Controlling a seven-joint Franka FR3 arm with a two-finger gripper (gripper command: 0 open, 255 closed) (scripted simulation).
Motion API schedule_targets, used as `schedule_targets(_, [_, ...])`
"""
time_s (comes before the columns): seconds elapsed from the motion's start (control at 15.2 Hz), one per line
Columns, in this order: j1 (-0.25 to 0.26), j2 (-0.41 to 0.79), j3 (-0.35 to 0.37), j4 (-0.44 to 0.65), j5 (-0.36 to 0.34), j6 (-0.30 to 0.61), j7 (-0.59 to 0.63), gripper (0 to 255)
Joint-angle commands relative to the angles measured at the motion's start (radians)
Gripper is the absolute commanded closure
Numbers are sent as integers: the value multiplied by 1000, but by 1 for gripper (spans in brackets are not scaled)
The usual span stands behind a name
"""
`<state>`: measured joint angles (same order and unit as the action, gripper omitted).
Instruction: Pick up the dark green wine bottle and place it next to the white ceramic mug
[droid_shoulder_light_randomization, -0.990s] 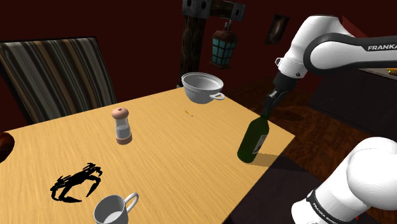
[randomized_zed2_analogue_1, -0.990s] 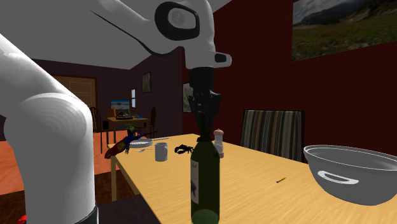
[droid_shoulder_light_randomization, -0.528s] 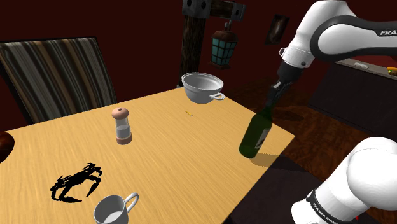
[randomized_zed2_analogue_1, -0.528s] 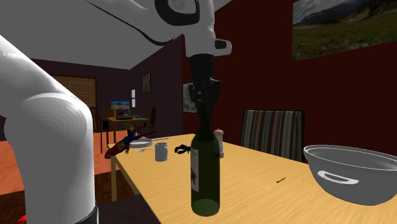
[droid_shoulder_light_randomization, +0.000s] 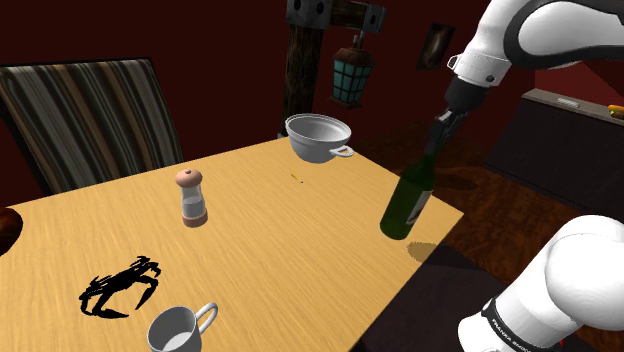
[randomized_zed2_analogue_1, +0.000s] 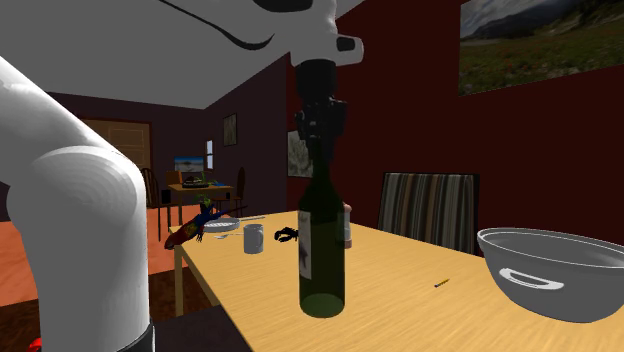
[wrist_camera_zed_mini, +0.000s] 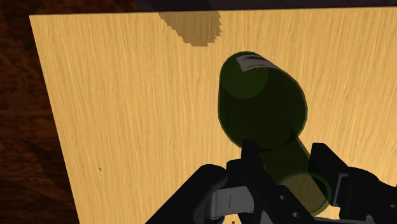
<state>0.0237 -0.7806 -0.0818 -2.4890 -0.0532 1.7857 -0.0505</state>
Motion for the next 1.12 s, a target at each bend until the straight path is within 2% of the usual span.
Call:
schedule_targets(0.0, [1,9,0,34,1,-25,-1,255])
schedule_targets(1.06, [6,62,8,285,9,-223,-3,255])
